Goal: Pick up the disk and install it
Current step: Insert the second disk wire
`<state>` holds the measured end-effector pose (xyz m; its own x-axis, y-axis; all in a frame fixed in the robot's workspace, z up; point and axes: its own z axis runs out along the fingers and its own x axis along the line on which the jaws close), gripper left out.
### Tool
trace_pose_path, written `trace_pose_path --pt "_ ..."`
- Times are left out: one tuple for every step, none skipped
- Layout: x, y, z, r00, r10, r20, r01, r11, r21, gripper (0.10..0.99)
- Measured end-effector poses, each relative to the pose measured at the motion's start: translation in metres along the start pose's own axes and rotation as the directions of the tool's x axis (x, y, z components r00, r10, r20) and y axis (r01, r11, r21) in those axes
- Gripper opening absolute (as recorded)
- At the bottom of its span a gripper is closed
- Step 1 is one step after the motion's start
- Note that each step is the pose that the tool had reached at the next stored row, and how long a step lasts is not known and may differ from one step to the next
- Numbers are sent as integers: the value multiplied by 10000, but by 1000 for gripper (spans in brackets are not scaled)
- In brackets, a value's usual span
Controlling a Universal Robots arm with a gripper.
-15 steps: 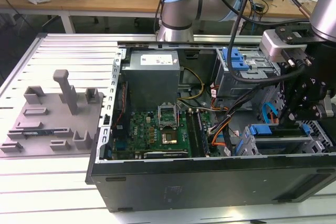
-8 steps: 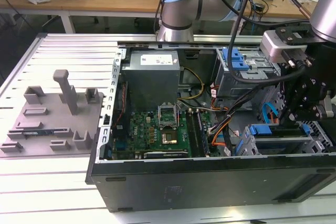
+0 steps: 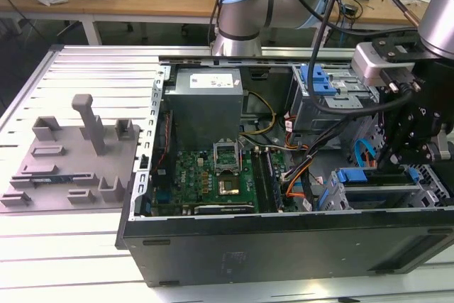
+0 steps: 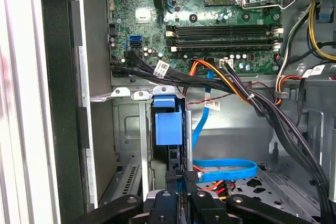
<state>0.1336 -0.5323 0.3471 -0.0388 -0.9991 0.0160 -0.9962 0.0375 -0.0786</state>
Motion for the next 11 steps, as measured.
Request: trace_pose_path --pt "0 0 2 10000 0 0 0 10000 0 161" --pt "0 0 7 10000 0 0 0 10000 0 161" --pt "0 1 10 10000 0 0 0 10000 0 161" --pt "0 1 12 10000 0 -1 0 10000 0 161" --pt "0 1 18 10000 0 0 0 10000 0 161" --pt "0 2 22 10000 0 0 0 10000 0 161" --pt "0 2 25 10000 0 0 0 10000 0 161" --pt "0 2 27 10000 0 0 0 10000 0 161" --pt "-1 2 32 10000 0 0 0 10000 0 161" --pt "-1 3 37 10000 0 0 0 10000 0 161" --pt "-1 3 39 10000 0 0 0 10000 0 161"
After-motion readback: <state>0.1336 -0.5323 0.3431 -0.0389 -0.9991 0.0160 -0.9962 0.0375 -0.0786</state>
